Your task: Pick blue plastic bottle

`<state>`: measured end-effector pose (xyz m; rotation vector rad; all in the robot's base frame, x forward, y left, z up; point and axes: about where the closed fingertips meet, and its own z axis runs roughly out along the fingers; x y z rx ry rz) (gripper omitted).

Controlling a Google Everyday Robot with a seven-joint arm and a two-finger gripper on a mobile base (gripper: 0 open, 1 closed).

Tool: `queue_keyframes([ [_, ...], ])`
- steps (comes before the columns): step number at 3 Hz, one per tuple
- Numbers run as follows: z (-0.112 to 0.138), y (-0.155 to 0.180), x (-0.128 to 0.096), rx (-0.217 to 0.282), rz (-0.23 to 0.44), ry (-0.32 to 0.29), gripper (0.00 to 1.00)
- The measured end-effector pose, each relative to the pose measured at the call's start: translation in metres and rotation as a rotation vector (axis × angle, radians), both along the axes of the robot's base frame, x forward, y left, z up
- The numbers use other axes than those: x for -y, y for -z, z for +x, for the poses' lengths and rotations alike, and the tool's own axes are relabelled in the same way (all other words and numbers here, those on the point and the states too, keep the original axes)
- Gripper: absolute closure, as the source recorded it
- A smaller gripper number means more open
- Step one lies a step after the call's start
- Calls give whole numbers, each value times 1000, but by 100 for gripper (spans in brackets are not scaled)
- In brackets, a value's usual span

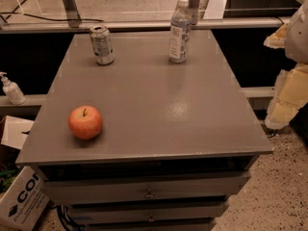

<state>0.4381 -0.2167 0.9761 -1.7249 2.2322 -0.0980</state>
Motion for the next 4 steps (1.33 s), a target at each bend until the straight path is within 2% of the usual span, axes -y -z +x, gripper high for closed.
queue_keyframes([
  [2, 3, 0, 0, 12, 22, 9, 0],
  [3, 23, 15, 5, 44, 76, 45, 0],
  [4, 63, 34, 7, 111, 163, 77, 0],
])
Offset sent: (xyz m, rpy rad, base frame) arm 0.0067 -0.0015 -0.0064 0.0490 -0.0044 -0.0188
